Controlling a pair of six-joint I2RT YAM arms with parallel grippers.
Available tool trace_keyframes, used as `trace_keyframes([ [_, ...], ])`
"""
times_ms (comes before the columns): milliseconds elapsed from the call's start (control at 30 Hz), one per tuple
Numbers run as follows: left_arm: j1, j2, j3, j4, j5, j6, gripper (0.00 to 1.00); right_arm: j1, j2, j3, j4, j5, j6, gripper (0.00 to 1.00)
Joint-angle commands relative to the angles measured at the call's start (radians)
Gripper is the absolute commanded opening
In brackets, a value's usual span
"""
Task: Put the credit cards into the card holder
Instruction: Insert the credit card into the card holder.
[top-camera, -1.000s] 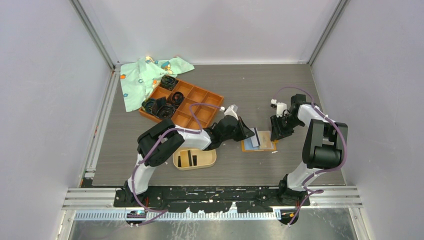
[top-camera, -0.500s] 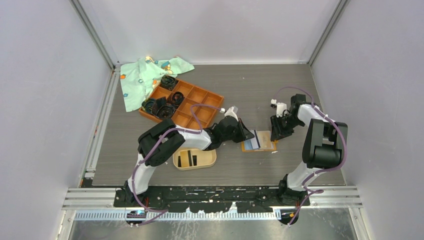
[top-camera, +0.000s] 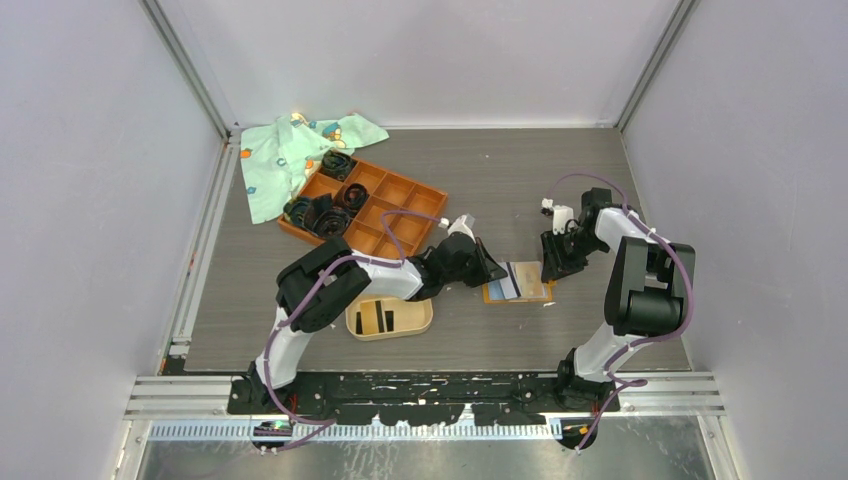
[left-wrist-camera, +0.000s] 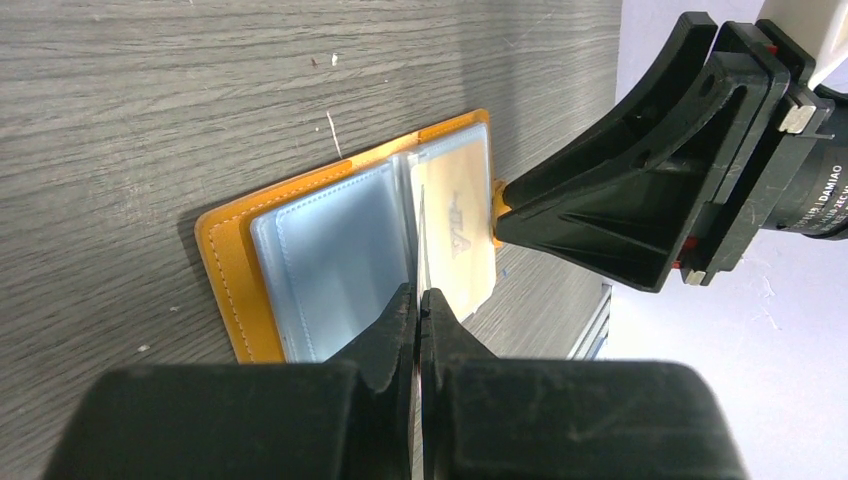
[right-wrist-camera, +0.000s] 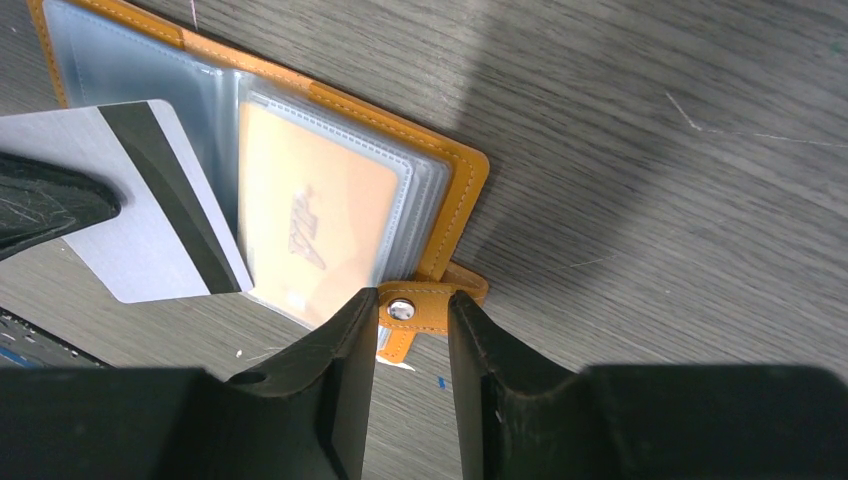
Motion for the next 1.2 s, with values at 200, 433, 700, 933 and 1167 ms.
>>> trace_keyframes([
  [200, 0.003, 0.028, 0.026, -0.018, 0.016, -0.019, 0.0, -0.003, 0.008, 0.026, -0.012, -0.002, -0.01, 0.37],
  [433, 0.007, 0.04, 0.04, -0.041, 0.03, -0.028, 0.0, -0.004, 0.009, 0.026, -0.012, -0.002, -0.008, 0.37],
  [700, 0.008, 0.06, 0.061, -0.039, 0.052, -0.033, 0.0, -0.003, 0.014, 0.03, -0.016, -0.003, -0.008, 0.37],
  [933, 0.012, 0.073, 0.069, -0.033, 0.064, -0.035, 0.0, -0.003, 0.016, 0.03, -0.015, -0.004, -0.009, 0.36],
  [1167, 0.023, 0.081, 0.064, -0.013, 0.086, -0.039, 0.0, -0.003, 0.017, 0.031, -0.018, -0.004, -0.008, 0.36],
])
